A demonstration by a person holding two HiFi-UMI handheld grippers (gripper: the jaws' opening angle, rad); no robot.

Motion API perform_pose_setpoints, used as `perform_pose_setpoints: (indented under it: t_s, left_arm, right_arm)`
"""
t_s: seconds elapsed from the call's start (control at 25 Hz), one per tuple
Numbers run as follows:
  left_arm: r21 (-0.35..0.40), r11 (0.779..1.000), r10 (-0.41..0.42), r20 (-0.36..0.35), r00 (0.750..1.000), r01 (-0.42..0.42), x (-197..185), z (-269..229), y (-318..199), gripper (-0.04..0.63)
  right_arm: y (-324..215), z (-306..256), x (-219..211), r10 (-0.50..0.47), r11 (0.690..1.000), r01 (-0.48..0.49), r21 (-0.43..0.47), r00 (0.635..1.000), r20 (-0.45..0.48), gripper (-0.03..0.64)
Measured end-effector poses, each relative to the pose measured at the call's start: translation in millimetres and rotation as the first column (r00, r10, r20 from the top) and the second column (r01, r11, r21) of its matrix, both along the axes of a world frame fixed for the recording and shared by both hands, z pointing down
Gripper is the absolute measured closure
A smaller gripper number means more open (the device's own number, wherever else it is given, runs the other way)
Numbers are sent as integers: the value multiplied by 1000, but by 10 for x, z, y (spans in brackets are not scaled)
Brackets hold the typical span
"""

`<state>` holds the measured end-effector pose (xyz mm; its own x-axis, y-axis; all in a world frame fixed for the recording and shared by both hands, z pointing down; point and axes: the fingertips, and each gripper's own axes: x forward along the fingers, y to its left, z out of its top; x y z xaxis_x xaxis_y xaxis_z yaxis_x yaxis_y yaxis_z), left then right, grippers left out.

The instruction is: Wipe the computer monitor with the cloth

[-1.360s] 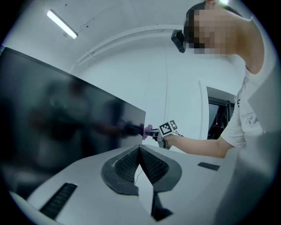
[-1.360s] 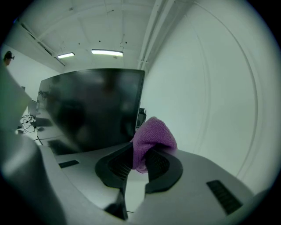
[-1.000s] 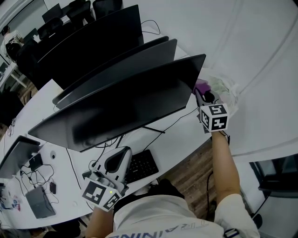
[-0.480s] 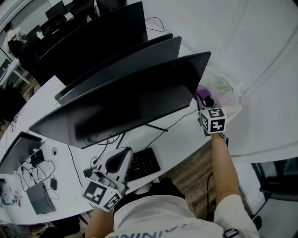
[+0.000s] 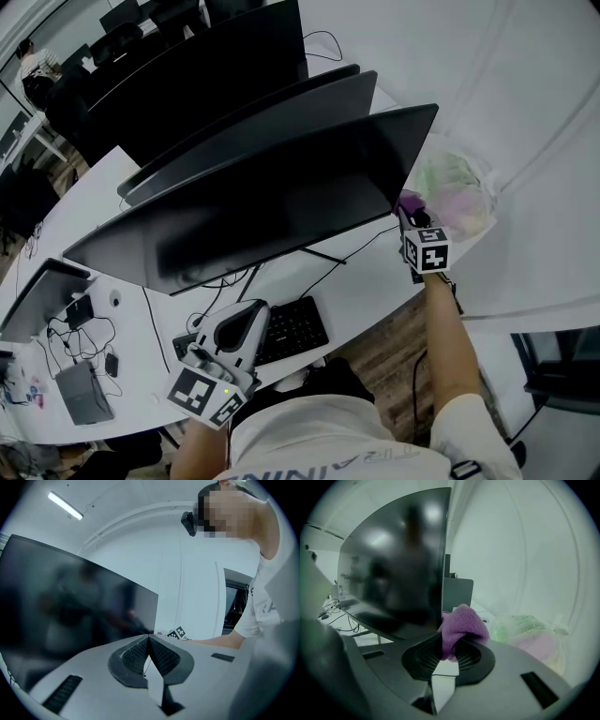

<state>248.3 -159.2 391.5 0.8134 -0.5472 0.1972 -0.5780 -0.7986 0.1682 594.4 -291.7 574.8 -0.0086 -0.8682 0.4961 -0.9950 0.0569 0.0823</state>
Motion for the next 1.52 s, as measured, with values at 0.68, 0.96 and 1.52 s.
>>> perform_pose_setpoints:
  t_s: [0.68, 0.96, 1.52]
  left_arm:
    - [-3, 999, -42, 15, 999, 42, -148, 27, 15, 591]
    - [-3, 996, -87, 16, 996, 87, -337, 31, 30, 591]
    - [4, 986, -165, -10, 986, 165, -763, -28, 162, 591]
  right_arm:
    - [121, 758, -190, -18, 991, 27, -127, 997, 72, 554]
    - [87, 799, -490, -51, 993, 63, -101, 992, 118, 554]
    - [152, 735, -1303, -183, 980, 193, -42, 969, 166, 554]
